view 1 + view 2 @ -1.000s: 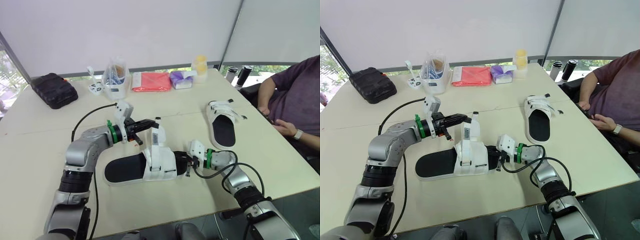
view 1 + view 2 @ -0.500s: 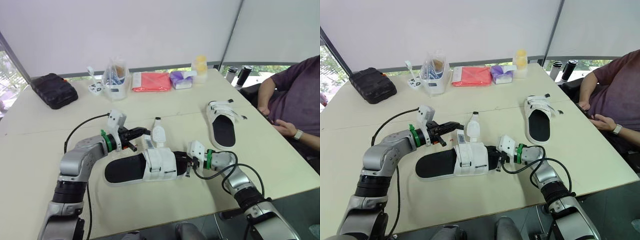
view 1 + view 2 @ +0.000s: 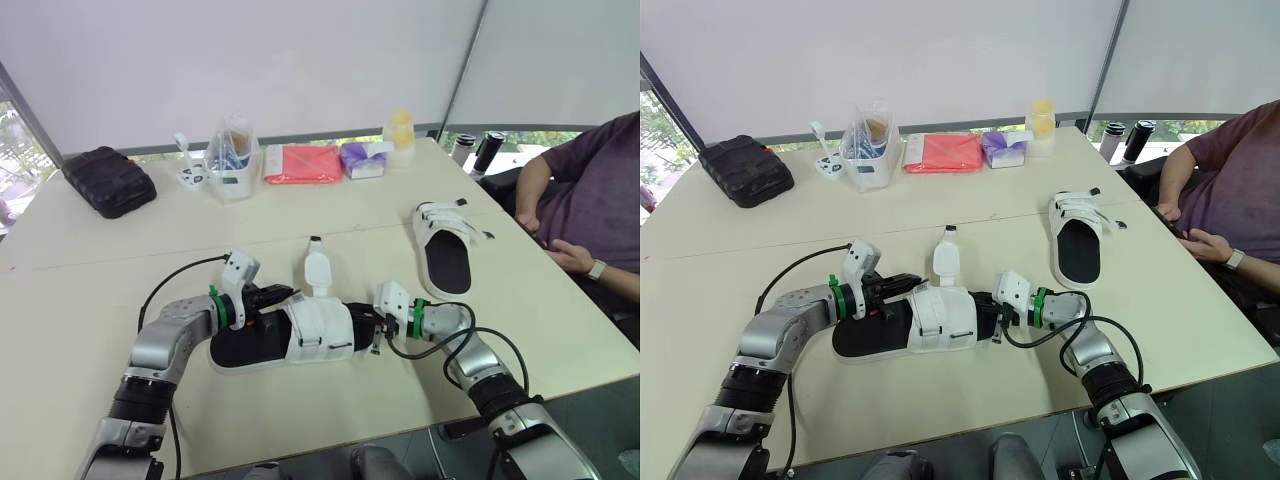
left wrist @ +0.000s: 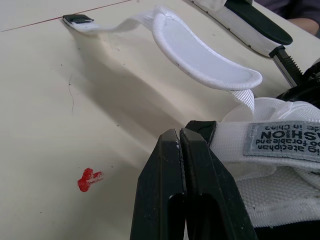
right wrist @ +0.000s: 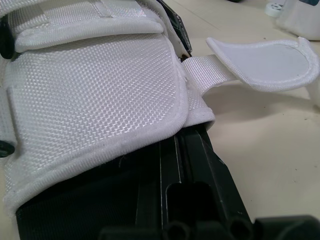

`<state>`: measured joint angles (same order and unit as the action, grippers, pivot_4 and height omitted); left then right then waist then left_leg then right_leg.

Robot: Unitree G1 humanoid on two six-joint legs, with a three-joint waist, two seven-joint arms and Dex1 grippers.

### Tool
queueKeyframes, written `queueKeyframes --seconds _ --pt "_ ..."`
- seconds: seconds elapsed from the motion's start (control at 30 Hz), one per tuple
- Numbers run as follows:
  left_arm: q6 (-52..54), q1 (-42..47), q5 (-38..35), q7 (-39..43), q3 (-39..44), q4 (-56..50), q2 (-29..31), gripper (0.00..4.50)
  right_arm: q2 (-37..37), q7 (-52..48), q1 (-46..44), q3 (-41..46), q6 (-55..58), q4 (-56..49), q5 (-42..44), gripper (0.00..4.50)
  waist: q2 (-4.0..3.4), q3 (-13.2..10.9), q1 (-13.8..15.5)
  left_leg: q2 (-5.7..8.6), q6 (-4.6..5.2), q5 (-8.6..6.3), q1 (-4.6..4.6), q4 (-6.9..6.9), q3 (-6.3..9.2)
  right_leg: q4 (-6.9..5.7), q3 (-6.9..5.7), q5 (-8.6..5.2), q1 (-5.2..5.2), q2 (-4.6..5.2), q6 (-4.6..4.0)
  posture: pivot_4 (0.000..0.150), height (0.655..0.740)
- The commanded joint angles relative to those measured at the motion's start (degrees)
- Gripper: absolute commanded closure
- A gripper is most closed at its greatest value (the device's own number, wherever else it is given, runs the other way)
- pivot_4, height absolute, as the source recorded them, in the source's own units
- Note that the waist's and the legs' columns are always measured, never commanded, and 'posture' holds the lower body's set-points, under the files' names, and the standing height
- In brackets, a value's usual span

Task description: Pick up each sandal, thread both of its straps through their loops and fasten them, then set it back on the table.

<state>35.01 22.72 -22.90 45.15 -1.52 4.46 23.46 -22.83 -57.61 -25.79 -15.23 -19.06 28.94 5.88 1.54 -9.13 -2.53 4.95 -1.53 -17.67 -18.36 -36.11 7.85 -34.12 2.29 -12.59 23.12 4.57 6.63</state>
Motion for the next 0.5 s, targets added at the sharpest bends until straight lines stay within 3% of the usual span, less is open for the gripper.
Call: queueKeyframes --seconds 0.03,0.2,0.33,0.5 --pt "-0.39 0.58 -0.37 -0.37 1.11 -0.47 0.12 2.91 -0.64 -0.02 3.94 -3.74 3.82 6.86 -5.73 4.50 0.00 0.01 0.03 0.00 0.00 0.00 0.00 0.00 0.00 0.00 0.00 0.00 0.00 0.00 0.01 0.150 0.7400" --pt "-0.41 1.78 -0.54 0.31 3.09 0.50 2.82 0.54 -0.58 0.04 3.78 -3.71 3.79 7.24 -5.75 4.50 -0.01 0.01 0.02 0.00 0.00 0.00 0.00 0.01 0.00 0.00 0.00 0.00 0.00 0.01 0.01 0.150 0.7400" --pt "-0.87 7.53 -2.10 2.04 6.99 6.20 6.01 0.54 -0.40 0.07 3.39 -3.72 3.80 7.64 -5.78 4.50 0.06 -0.02 0.06 0.00 0.00 0.00 -0.03 -0.02 0.04 0.00 -0.06 0.00 0.02 -0.03 0.00 0.150 0.7400" --pt "3.70 16.63 -7.33 3.76 10.68 12.40 4.66 0.54 -0.34 -0.19 3.02 -3.84 3.55 8.10 -5.88 4.50 0.12 0.02 0.03 0.02 0.00 0.00 -0.03 -0.01 0.06 0.01 -0.11 0.09 0.00 -0.04 0.16 0.150 0.7400"
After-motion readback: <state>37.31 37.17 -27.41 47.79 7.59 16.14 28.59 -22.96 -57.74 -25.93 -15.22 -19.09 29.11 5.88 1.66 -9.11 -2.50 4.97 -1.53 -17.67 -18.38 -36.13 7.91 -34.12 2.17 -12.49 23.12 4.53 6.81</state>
